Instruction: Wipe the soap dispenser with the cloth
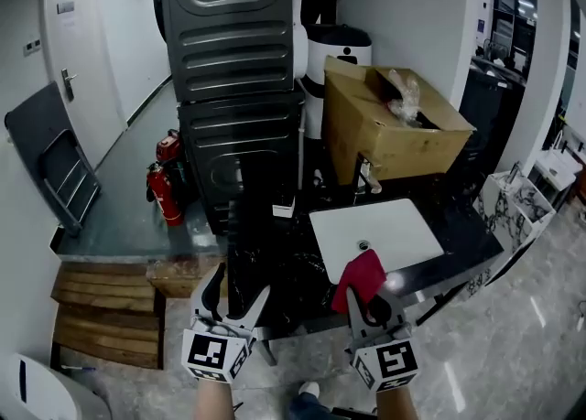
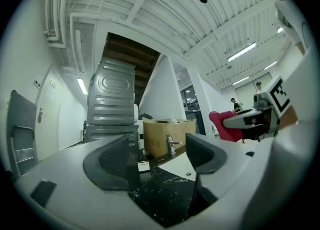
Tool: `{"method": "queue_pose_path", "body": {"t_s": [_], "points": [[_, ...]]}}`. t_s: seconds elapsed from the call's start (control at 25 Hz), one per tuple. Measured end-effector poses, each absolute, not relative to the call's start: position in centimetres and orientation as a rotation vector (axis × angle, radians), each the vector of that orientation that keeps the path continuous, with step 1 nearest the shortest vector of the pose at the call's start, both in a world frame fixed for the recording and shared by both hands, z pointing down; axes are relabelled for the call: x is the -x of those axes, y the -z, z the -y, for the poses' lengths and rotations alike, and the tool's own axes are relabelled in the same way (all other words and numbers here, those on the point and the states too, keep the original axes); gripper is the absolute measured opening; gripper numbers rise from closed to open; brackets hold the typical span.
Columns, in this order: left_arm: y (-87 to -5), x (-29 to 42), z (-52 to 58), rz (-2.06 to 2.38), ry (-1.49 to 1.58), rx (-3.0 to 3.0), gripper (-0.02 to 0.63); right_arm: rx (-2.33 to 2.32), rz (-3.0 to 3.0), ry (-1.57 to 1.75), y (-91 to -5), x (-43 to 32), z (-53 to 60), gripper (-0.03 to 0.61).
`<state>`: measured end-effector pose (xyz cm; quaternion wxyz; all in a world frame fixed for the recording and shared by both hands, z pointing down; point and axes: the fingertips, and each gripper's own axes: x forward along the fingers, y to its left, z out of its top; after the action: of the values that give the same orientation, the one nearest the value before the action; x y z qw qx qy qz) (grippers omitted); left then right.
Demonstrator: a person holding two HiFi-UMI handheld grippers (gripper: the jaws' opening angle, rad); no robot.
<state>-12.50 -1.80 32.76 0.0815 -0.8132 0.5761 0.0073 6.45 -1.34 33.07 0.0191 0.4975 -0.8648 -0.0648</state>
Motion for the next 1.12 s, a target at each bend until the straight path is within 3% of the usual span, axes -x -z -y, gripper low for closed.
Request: {"method": "queue_pose_path", "body": {"t_s": [0.4, 1.12], "points": [[-34.6, 12.7, 13.2, -1.843, 0.009, 2.432, 0.344, -1.533, 2.684, 0.123, -34.2, -8.6, 12.0, 0.048], [-41.9, 12.8, 33.7, -1.839, 0.16, 2.654, 0.342, -1.581, 2.529, -0.044, -38.9, -8.1, 21.6, 0.049]]}}
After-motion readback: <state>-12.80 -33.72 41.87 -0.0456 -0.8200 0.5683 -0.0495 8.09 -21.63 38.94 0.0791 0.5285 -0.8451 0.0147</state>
